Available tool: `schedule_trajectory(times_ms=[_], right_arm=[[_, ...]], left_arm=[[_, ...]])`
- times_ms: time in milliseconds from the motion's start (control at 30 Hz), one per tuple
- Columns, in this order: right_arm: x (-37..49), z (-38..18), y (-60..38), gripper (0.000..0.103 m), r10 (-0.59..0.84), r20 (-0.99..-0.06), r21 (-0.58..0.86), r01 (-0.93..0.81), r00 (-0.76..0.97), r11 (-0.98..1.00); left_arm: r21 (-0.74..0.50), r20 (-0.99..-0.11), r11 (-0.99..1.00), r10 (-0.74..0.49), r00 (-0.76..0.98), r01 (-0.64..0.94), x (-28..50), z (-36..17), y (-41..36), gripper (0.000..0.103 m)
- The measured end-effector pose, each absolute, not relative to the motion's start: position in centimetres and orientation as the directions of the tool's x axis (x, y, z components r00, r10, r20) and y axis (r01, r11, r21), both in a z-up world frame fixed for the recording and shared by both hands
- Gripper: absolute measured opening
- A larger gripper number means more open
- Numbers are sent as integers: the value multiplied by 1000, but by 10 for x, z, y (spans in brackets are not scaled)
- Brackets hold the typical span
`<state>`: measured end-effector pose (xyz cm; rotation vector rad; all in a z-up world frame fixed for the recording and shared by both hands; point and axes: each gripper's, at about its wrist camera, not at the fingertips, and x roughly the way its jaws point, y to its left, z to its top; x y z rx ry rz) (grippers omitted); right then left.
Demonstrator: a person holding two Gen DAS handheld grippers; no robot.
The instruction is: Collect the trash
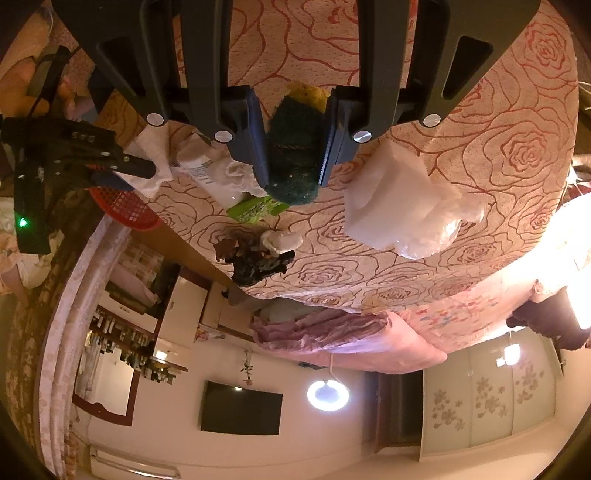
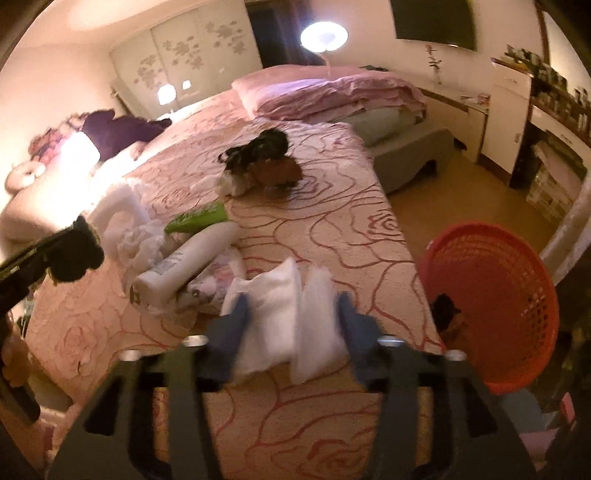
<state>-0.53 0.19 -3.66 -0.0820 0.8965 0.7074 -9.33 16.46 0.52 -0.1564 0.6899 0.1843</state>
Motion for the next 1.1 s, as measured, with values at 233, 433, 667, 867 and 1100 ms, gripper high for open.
schedule_trajectory(times_ms=[233,433,667,867,1100], right_arm=[[-13,-26,-4,78,582,-710,235,-647,396,726],[-12,-43,4,78,528,-749,186,-638,400,747],[1,-55,4,63,484,-768,157,-609,420,777],[-8,-58,6,40,486,-769,133,-640,415,757],[-8,-53,0,27,497,-759,150,-630,421,762]], left_arm=[[-81,-646,973,114,755,-216,-93,4,164,25],[-80,-647,974,113,754,-214,-93,3,163,25],[-80,-651,973,112,750,-215,-92,2,162,25],[-81,-652,973,112,750,-215,-92,1,161,25],[-80,-647,974,113,754,-214,-92,0,162,25]])
